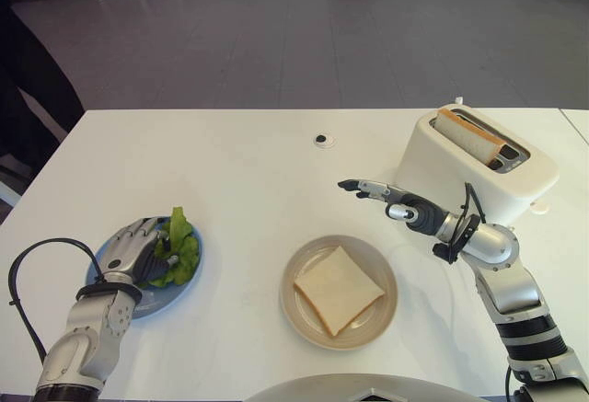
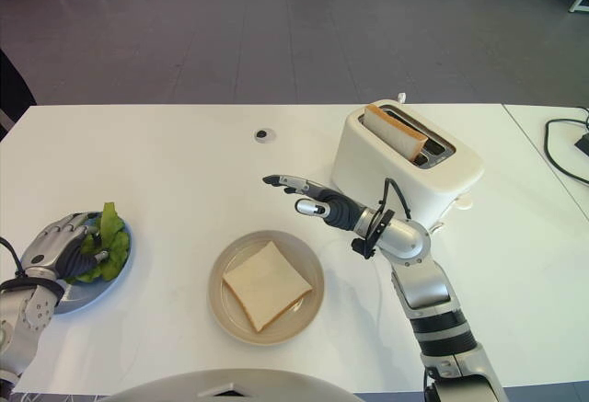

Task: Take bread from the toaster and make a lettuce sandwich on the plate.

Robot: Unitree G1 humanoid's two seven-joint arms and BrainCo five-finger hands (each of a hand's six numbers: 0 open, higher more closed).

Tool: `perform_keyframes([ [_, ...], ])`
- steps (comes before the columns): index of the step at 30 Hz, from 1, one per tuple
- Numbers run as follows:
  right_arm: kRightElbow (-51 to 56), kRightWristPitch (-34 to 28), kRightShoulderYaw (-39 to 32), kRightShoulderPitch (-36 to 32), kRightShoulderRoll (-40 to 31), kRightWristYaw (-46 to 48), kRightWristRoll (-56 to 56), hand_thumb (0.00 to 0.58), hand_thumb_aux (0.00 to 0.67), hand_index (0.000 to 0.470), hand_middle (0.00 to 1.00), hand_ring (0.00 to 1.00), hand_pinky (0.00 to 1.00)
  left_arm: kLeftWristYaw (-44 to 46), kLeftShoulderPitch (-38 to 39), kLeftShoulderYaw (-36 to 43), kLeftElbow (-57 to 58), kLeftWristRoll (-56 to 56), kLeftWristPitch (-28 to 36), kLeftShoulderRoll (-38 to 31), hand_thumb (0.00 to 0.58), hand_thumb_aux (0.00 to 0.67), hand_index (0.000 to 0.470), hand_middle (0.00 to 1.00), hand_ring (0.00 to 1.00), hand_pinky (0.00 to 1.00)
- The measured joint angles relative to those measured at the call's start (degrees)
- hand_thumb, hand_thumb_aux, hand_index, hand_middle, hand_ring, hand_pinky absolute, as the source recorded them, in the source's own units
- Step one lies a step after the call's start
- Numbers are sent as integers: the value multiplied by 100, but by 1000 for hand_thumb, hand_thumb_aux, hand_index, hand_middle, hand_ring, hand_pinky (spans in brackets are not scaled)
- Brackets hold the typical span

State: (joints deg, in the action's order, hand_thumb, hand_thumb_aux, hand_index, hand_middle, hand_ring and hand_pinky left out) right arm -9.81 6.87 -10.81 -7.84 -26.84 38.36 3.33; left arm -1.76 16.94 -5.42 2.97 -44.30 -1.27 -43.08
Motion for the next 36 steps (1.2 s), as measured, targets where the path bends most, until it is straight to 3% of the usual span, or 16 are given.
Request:
perform_keyframes([
  [10, 106, 122, -7, -5, 10, -50, -119, 0, 0, 0, 0, 0, 0, -44, 41, -37, 37, 324, -116, -4, 580, 670, 470, 0, 0, 0],
  [23, 260, 269, -19, -80, 21, -56, -132, 0, 0, 0, 0, 0, 0, 433, 1425, -1384, -972, 1279, -695, -90, 580, 670, 470, 0, 0, 0],
  [24, 267, 274, -19, -80, 21, -56, -132, 0, 0, 0, 0, 0, 0, 455, 1427, -1386, -979, 1278, -711, -89, 542, 499, 350, 0, 0, 0],
  [25, 279, 284, -19, -80, 21, -56, -132, 0, 0, 0, 0, 0, 0, 463, 1415, -1386, -978, 1280, -720, -81, 449, 352, 247, 0, 0, 0],
  [26, 289, 293, -19, -80, 21, -56, -133, 0, 0, 0, 0, 0, 0, 468, 1366, -1383, -975, 1299, -718, -52, 36, 21, 15, 0, 0, 0],
  [27, 298, 307, -19, -81, 21, -59, -136, 0, 0, 0, 0, 0, 0, 471, 1251, -1367, -975, 1374, -693, 11, 0, 0, 0, 0, 0, 0],
  [36, 432, 414, -17, -120, 15, -77, -223, 0, 0, 0, 0, 0, 0, 454, 459, -1319, -401, 1612, -555, 204, 5, 3, 2, 0, 0, 0],
])
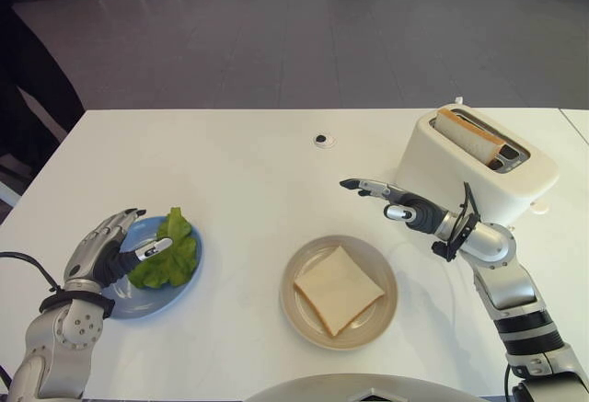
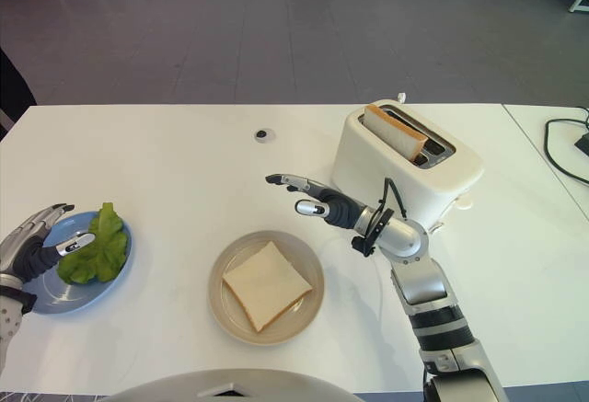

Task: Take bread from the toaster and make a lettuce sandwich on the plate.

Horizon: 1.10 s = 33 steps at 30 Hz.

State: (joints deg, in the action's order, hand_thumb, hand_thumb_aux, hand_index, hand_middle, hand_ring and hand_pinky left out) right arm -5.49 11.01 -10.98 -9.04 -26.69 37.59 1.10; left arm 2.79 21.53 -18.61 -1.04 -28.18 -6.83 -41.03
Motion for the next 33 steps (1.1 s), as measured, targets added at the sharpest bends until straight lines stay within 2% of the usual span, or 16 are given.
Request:
perform_keyframes([
  [1, 11, 16, 2, -3, 0, -4, -1, 0, 0, 0, 0, 0, 0, -34, -85, 32, 98, -96, 14, -38, 92, 55, 39, 0, 0, 0],
  [2, 18, 28, 1, -4, 2, -6, -3, 0, 0, 0, 0, 0, 0, -80, -170, 90, 172, -194, 47, -51, 92, 55, 39, 0, 0, 0],
  [3, 28, 40, 1, -8, 1, -10, -4, 0, 0, 0, 0, 0, 0, -120, -295, 261, 287, -359, 94, -64, 156, 97, 68, 0, 0, 0],
  [6, 71, 60, 0, -14, 5, -23, -11, 0, 0, 0, 0, 0, 0, -181, -606, 632, 537, -652, 222, -56, 234, 152, 107, 0, 0, 0],
  [11, 86, 79, -1, -14, 12, -107, -84, 0, 0, 0, 0, 0, 0, -237, -1051, 1028, 909, -783, 280, -39, 438, 339, 238, 0, 0, 0],
  [14, 69, 79, -1, -11, 21, -159, -119, 0, 0, 0, 0, 0, 0, -335, -1125, 1217, 1091, -891, 277, -44, 519, 452, 317, 0, 0, 0],
  [16, 63, 79, -3, -9, 27, -169, -121, 0, 0, 0, 0, 0, 0, -381, -1126, 1306, 1135, -903, 284, -61, 548, 512, 359, 0, 0, 0],
  [17, 57, 79, -5, -7, 27, -174, -122, 0, 0, 0, 0, 0, 0, -385, -1126, 1323, 1135, -907, 286, -77, 566, 568, 398, 0, 0, 0],
  [19, 34, 78, -18, -3, 29, -185, -124, 0, 0, 0, 0, 0, 0, -385, -1125, 1343, 1118, -907, 311, -99, 572, 591, 415, 0, 0, 0],
  [20, 24, 78, -19, -2, 29, -192, -125, 0, 0, 0, 0, 0, 0, -382, -1124, 1349, 1108, -906, 319, -110, 579, 649, 455, 0, 0, 0],
  [21, 19, 78, -19, -1, 29, -196, -125, 0, 0, 0, 0, 0, 0, -380, -1123, 1356, 1100, -907, 327, -120, 580, 670, 470, 0, 0, 0],
  [33, 12, 83, -20, 0, 30, -217, -163, 0, 0, 0, 0, 0, 0, -473, -846, 1285, 608, -899, 375, -201, 580, 670, 470, 0, 0, 0],
])
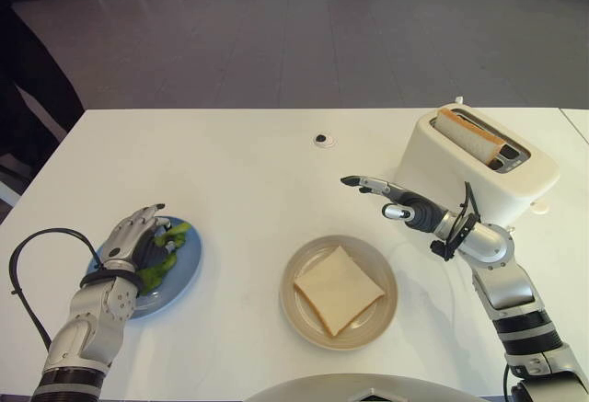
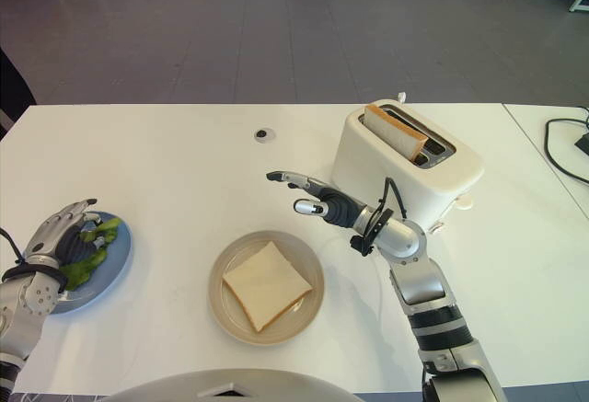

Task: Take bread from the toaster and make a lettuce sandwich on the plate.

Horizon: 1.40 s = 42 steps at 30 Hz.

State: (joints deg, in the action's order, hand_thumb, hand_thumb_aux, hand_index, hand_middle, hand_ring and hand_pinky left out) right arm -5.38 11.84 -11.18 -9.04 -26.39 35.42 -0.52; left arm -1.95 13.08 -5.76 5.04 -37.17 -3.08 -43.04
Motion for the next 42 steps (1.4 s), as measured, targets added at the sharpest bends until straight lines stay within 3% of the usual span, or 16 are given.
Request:
perform_keyframes([
  [4, 8, 27, -9, -6, 6, -7, -15, 0, 0, 0, 0, 0, 0, 80, 383, -422, -660, 61, -16, -113, 580, 670, 470, 0, 0, 0],
  [9, 92, 21, 1, -16, 22, -12, -49, 0, 0, 0, 0, 0, 0, 1027, 803, -874, -2804, 569, 172, -94, 580, 670, 470, 0, 0, 0],
  [14, 398, 114, 291, -79, -17, -119, -32, 0, 0, 0, 0, 0, 0, 2312, -154, 491, -4920, 667, 849, 427, 580, 670, 470, 0, 0, 0],
  [19, 896, 283, 713, -202, -119, -296, -3, 0, 0, 0, 0, 0, 0, 2955, -1283, 2563, -4599, -1, 1199, 1587, 580, 670, 470, 0, 0, 0],
  [25, 1184, 438, 953, -263, -184, -374, 15, 0, 0, 0, 0, 0, 0, 3159, -1506, 3905, -3762, -850, 1142, 2189, 580, 670, 470, 0, 0, 0],
  [33, 1216, 487, 948, -263, -162, -422, 10, 0, 0, 0, 0, 0, 0, 3267, -1189, 4130, -3337, -1227, 907, 1963, 580, 670, 470, 0, 0, 0],
  [42, 1249, 509, 919, -277, -158, -447, 3, 0, 0, 0, 0, 0, 0, 3631, -938, 4122, -3744, -1119, 469, 1747, 580, 670, 470, 0, 0, 0],
])
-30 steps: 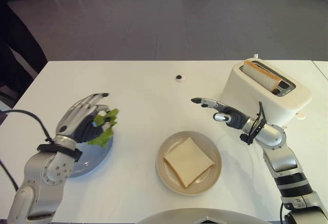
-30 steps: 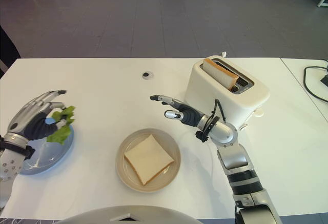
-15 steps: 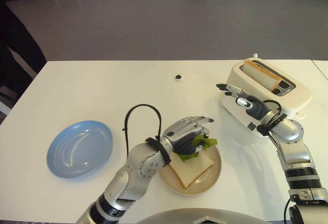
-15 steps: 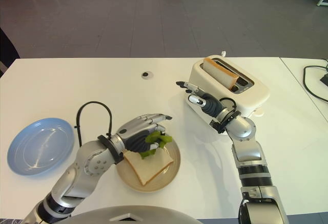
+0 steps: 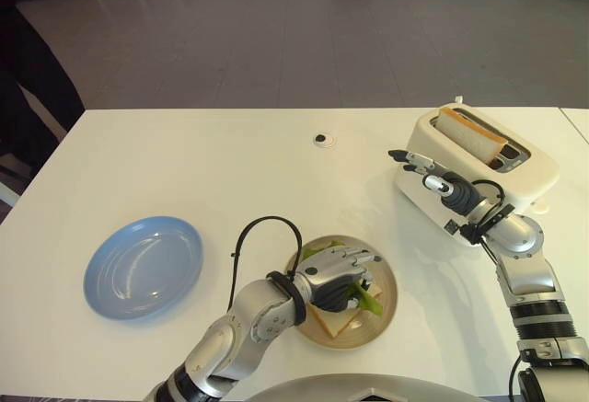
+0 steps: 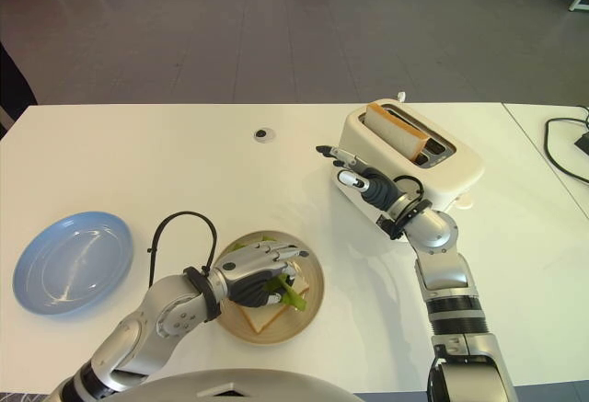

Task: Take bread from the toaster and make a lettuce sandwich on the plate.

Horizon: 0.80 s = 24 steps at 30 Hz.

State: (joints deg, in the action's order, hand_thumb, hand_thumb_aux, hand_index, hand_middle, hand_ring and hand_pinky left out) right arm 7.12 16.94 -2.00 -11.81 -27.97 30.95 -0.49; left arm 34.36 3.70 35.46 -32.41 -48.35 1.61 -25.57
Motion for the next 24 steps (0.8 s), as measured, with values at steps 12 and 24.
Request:
perform_keyframes([
  [12, 73, 43, -39, -55, 11, 2, -3, 0, 0, 0, 0, 0, 0, -10, 226, -368, 37, -13, -478, -442, 0, 0, 0, 0, 0, 0],
  [24, 83, 50, -44, -58, 11, 23, -3, 0, 0, 0, 0, 0, 0, -14, 350, -572, -88, -113, -657, -469, 0, 0, 0, 0, 0, 0],
])
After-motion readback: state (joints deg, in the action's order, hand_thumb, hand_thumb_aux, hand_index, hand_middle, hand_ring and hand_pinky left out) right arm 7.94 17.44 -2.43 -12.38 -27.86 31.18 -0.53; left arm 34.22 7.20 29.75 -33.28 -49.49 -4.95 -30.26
